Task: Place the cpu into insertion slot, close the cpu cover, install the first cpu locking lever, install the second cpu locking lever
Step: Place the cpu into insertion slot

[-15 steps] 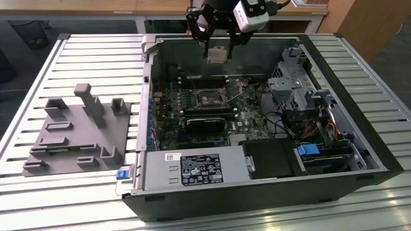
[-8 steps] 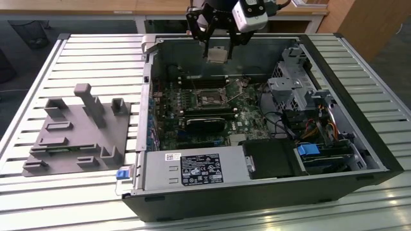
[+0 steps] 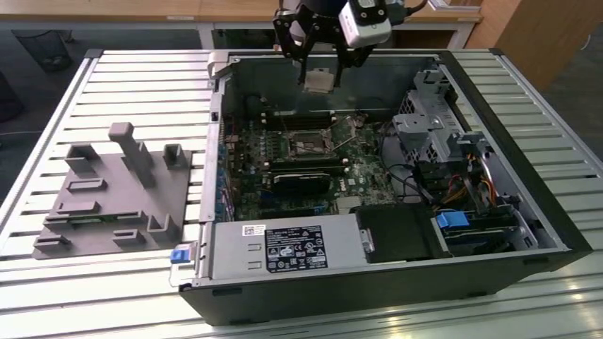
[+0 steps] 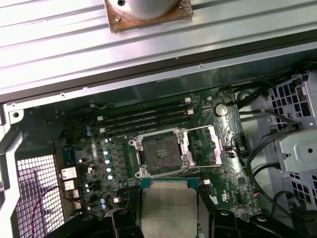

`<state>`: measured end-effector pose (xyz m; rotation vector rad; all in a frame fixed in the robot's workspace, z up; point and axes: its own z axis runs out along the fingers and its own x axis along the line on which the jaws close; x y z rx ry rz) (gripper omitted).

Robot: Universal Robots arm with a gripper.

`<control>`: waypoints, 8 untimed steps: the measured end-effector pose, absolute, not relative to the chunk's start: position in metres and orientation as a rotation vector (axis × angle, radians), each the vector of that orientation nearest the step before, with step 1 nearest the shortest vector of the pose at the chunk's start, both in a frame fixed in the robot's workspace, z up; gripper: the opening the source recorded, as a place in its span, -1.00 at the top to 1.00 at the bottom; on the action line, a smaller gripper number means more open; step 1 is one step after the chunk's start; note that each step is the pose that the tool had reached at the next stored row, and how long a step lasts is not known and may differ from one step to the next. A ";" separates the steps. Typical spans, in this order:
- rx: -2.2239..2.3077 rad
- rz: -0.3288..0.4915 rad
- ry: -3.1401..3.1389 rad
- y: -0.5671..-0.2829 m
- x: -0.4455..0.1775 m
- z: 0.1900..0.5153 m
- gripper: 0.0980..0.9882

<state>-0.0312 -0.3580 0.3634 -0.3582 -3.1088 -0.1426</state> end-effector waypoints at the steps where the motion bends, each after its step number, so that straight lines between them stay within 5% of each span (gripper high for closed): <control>1: -0.365 -0.143 -3.108 -0.358 -0.031 0.363 0.00; 8: -0.410 -0.143 -3.104 -0.358 -0.031 0.363 0.00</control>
